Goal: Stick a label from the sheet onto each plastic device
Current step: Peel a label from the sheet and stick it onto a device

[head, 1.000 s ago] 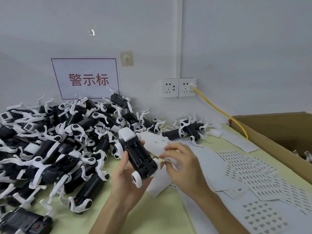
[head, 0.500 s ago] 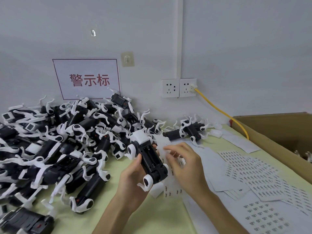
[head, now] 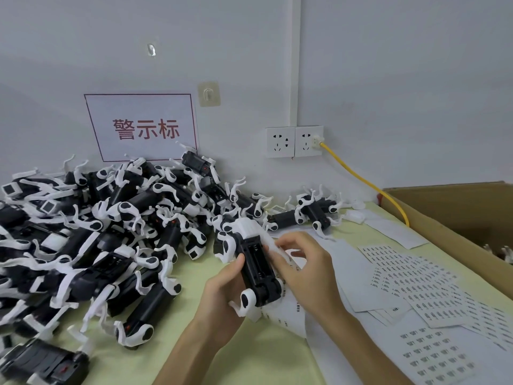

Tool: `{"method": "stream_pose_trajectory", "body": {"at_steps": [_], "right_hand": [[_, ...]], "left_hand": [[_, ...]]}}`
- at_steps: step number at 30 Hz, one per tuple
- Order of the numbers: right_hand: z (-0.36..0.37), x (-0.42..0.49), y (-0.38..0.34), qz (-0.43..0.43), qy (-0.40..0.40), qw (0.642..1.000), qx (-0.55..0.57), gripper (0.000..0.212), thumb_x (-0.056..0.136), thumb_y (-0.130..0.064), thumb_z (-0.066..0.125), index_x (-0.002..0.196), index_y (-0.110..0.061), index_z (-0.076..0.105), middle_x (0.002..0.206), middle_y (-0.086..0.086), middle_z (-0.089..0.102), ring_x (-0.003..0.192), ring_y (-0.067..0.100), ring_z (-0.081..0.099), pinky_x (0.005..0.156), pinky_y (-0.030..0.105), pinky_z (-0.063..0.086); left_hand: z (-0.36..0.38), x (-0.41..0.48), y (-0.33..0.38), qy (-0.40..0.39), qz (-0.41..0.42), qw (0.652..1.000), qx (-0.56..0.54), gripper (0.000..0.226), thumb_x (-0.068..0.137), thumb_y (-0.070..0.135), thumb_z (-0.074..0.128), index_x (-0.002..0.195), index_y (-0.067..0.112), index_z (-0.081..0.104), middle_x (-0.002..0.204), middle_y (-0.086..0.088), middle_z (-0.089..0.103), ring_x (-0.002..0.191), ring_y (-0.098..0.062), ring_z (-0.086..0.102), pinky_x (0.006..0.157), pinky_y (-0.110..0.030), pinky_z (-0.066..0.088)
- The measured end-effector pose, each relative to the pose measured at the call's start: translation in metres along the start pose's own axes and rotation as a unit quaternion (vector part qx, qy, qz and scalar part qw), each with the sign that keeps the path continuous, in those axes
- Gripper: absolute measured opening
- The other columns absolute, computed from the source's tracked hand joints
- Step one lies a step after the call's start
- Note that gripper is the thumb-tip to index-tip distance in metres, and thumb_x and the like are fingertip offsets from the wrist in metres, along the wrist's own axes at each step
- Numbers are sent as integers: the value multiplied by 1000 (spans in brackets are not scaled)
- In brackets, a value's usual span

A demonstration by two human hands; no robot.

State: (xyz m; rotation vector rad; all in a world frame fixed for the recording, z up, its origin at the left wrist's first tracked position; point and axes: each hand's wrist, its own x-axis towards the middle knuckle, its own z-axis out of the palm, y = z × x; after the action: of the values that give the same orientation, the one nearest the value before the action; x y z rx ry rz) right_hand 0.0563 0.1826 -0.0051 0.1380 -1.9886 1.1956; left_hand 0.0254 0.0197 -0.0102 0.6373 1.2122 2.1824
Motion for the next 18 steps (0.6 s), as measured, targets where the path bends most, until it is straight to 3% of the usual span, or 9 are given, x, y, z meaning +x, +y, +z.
{"method": "stream_pose_trajectory", "body": {"at_steps": [5, 12, 15, 18], "right_hand": [[-2, 0, 0, 13, 13, 1000, 2, 23, 80, -13, 82, 87, -31, 69, 89, -19, 70, 90, 2, 68, 82, 11, 48], [-5, 1, 0, 64, 20, 998, 22, 19, 77, -18, 86, 81, -31, 71, 82, -21, 73, 87, -4, 70, 76, 6, 47], [-5, 2, 0, 91, 13, 995, 39, 13, 77, -20, 86, 81, -23, 74, 80, -18, 74, 84, -3, 71, 74, 8, 49], [-5, 4, -2, 116, 5, 992, 47, 11, 77, -20, 86, 80, -19, 76, 76, -12, 75, 78, 1, 72, 71, 12, 52]], "left_hand": [[-1, 2, 1, 17, 13, 1000, -11, 65, 66, 51, 89, 117, 13, 76, 112, -11, 73, 98, -24, 72, 82, -34, 59], [1, 1, -1, 19, 7, 1000, 10, 58, 71, 50, 85, 114, 11, 75, 107, -15, 69, 92, -26, 68, 75, -32, 57], [0, 1, -2, 34, 11, 999, 13, 42, 83, 41, 71, 113, 12, 75, 111, -17, 68, 97, -29, 67, 83, -36, 57], [1, 2, -3, 68, 10, 998, 11, 45, 82, 39, 69, 114, 7, 74, 114, -20, 66, 103, -33, 64, 92, -44, 49]]}}
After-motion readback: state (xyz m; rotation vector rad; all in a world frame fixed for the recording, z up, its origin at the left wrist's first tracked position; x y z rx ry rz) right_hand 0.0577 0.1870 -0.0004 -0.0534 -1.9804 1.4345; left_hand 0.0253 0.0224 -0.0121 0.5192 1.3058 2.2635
